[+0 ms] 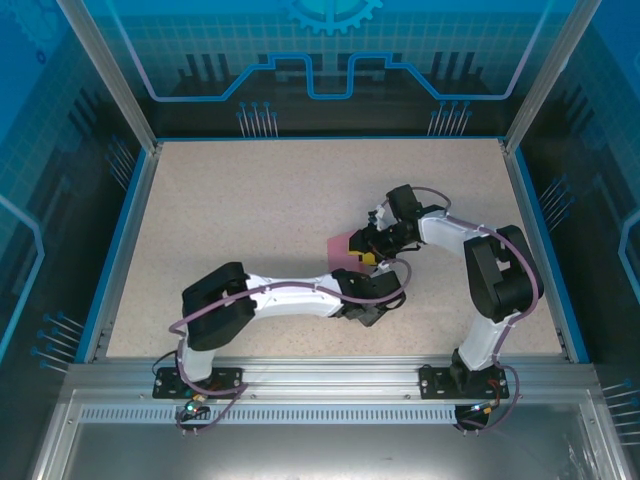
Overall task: Fold a paper plane with a square sheet of paper (fold left side to right side)
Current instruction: Fold the triangle a second time at the center of the table.
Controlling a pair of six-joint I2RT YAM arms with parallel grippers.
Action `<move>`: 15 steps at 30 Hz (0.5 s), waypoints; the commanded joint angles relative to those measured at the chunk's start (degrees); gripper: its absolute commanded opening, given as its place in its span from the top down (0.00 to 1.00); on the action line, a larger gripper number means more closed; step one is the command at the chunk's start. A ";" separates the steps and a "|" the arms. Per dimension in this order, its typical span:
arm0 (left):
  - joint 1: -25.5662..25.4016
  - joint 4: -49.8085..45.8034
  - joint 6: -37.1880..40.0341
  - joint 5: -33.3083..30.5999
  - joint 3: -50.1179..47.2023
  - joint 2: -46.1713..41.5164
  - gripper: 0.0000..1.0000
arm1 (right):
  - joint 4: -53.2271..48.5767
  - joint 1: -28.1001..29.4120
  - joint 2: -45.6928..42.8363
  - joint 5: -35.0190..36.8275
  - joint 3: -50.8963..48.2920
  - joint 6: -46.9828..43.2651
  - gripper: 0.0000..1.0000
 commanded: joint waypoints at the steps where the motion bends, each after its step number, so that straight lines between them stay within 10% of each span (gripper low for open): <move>1: -0.45 -5.48 -1.49 -6.50 2.50 2.52 0.28 | -1.17 0.66 1.08 -0.75 1.29 0.74 0.56; 15: -0.75 -4.63 0.86 -9.29 3.16 2.82 0.52 | -1.08 1.01 1.54 0.40 0.49 0.33 0.56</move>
